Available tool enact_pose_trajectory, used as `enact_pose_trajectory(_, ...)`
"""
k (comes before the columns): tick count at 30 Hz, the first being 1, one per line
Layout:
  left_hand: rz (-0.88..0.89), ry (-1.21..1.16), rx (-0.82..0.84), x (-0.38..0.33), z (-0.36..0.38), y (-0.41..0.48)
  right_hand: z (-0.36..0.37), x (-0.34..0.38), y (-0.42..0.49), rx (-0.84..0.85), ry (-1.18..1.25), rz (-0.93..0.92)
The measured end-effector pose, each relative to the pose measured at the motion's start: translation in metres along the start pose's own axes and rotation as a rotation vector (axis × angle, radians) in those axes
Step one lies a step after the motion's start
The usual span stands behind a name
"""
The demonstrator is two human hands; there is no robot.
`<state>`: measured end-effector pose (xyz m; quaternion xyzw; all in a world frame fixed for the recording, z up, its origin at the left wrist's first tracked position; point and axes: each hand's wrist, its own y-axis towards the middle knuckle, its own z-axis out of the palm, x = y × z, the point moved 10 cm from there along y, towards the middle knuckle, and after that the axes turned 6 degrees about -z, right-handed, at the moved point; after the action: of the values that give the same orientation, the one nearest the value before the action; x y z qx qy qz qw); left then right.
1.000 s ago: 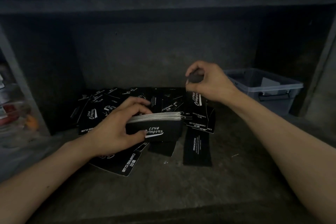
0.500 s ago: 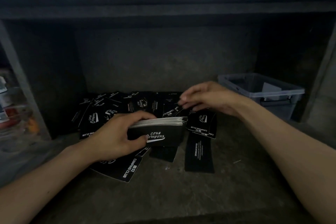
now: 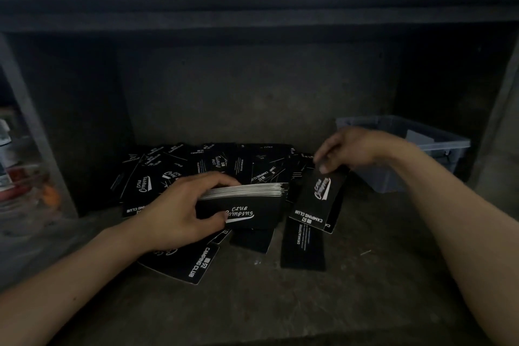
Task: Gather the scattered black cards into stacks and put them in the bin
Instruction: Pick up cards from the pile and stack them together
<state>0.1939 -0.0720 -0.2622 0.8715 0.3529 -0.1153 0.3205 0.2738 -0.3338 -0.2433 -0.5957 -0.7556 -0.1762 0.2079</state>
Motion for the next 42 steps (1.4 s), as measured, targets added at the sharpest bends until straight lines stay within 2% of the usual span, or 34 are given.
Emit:
enact_pose_trajectory(4,0.013,-0.001,-0.014,0.002,-0.002,0.000,-0.037,0.013,-0.018,-0.149,0.548,-0.143)
enact_pose_trajectory(6,0.004,-0.008,-0.021,0.003,-0.004,0.000,-0.052,0.017,-0.019,-0.316,0.662,-0.195)
enact_pose_trajectory(8,-0.001,-0.010,-0.021,0.004,-0.003,0.000,-0.053,0.021,-0.016,-0.431,0.670,-0.212)
enact_pose_trajectory(9,-0.004,-0.001,-0.026,0.004,-0.003,0.000,-0.042,0.027,-0.012,-0.389,0.659,-0.224)
enact_pose_trajectory(12,-0.024,0.016,-0.048,0.005,-0.005,0.001,0.034,0.050,-0.005,0.118,0.554,-0.230)
enact_pose_trajectory(14,-0.057,-0.023,-0.022,0.007,-0.004,0.000,0.064,0.055,-0.008,0.328,0.487,-0.228)
enact_pose_trajectory(17,-0.065,-0.060,0.028,0.005,0.002,-0.001,0.053,0.055,-0.012,0.361,0.343,-0.272)
enact_pose_trajectory(19,-0.035,-0.018,0.010,0.001,0.000,0.000,0.046,0.041,-0.018,0.407,0.027,-0.279)
enact_pose_trajectory(22,-0.025,0.006,0.008,0.000,-0.001,-0.001,0.058,0.013,-0.026,0.552,-0.290,-0.130)
enact_pose_trajectory(27,-0.011,0.030,-0.003,-0.001,-0.001,0.000,0.054,0.010,-0.011,0.449,-0.352,-0.071)
enact_pose_trajectory(31,-0.016,0.011,-0.003,0.000,-0.001,0.000,0.040,-0.016,-0.012,0.422,-0.406,0.097)
enact_pose_trajectory(34,-0.012,0.019,-0.005,-0.001,0.000,-0.001,0.037,-0.016,-0.013,0.410,-0.369,0.085)
enact_pose_trajectory(36,-0.003,0.025,-0.010,-0.001,-0.001,0.000,0.026,-0.005,-0.011,0.317,-0.234,0.007)
enact_pose_trajectory(39,0.035,0.051,-0.023,0.000,-0.002,0.001,-0.005,0.010,-0.010,0.067,0.121,-0.138)
enact_pose_trajectory(42,0.035,0.041,-0.028,0.001,-0.002,0.000,-0.019,0.015,-0.007,-0.168,0.474,-0.128)
